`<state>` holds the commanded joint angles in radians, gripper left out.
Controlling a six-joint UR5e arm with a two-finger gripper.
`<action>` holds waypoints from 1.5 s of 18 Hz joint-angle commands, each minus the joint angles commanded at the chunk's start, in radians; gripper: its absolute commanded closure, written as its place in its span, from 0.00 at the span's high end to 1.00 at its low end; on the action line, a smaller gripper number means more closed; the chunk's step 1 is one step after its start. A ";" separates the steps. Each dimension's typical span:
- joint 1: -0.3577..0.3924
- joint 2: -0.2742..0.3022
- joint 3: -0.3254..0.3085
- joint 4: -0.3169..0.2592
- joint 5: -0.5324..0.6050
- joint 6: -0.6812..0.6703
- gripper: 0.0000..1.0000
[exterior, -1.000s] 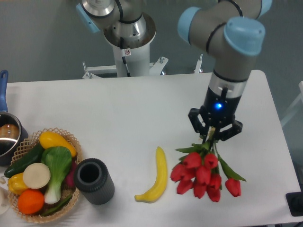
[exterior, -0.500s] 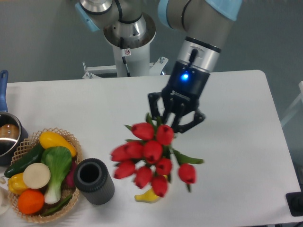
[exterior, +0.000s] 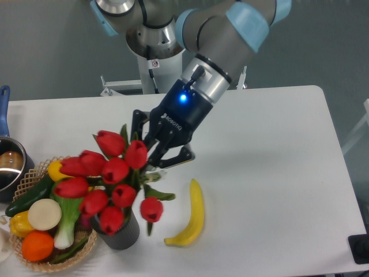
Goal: Insert the flowers into the vase
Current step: 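Lower the tulip stems down into the dark grey vase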
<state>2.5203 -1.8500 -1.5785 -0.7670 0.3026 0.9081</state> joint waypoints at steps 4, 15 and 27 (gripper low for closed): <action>0.002 -0.008 0.000 0.002 -0.026 0.012 0.00; -0.069 -0.137 0.118 0.035 -0.078 0.029 0.00; -0.092 -0.187 0.120 0.037 -0.100 0.031 0.03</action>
<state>2.4283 -2.0371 -1.4588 -0.7302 0.2025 0.9388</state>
